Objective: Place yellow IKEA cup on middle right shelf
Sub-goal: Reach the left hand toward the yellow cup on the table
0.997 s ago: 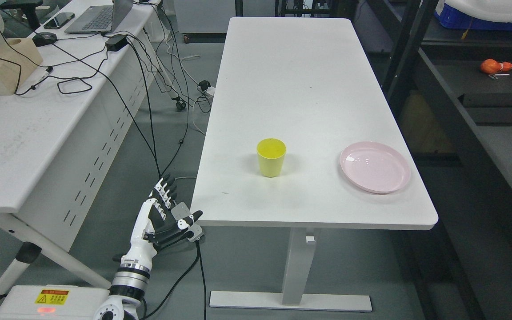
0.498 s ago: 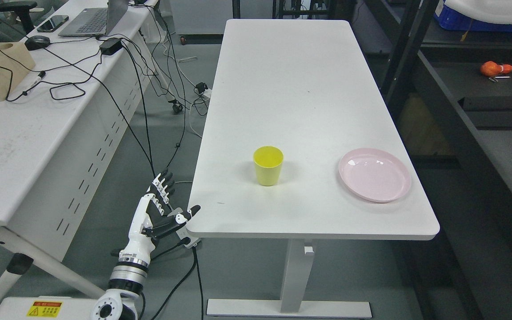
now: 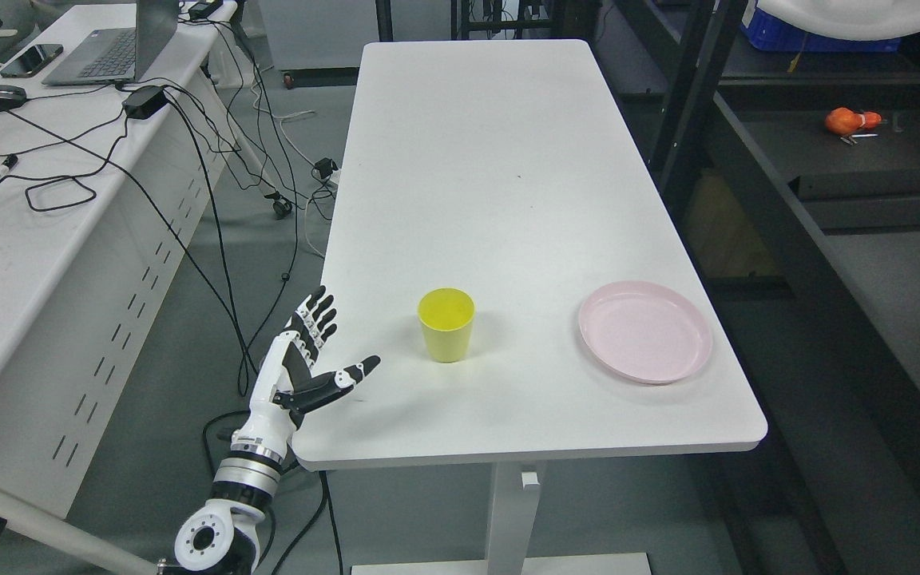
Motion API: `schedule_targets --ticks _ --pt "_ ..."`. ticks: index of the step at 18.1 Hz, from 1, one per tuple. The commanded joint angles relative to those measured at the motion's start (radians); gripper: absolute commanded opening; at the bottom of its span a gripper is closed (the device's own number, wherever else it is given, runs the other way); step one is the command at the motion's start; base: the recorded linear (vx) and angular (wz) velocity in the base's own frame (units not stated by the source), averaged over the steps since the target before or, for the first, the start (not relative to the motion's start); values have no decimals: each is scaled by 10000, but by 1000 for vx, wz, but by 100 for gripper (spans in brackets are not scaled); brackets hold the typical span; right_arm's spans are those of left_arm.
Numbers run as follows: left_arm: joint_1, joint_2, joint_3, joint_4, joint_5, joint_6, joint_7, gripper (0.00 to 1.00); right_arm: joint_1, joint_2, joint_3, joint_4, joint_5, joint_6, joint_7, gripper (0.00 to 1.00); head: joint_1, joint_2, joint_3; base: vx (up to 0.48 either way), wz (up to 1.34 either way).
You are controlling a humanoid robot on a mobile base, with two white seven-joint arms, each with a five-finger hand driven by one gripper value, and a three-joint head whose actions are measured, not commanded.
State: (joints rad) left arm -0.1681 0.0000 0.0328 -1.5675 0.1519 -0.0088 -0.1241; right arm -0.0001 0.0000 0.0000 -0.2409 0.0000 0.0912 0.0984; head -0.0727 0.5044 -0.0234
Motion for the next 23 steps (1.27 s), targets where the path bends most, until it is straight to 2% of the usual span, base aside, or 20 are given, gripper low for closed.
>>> schedule_targets --ticks 1,15,23 --pt "-281 174 -650 74 -16 241 29 99 108 -175 169 0 -245 8 -2150 99 0 0 0 90 -80" --pt "-1065 174 -1202 1439 -47 456 60 99 108 -175 169 0 -245 8 -2150 99 0 0 0 61 -58" --pt "-1126 174 -2368 1731 -47 440 29 99 108 -175 169 0 -245 8 -2150 99 0 0 0 15 0"
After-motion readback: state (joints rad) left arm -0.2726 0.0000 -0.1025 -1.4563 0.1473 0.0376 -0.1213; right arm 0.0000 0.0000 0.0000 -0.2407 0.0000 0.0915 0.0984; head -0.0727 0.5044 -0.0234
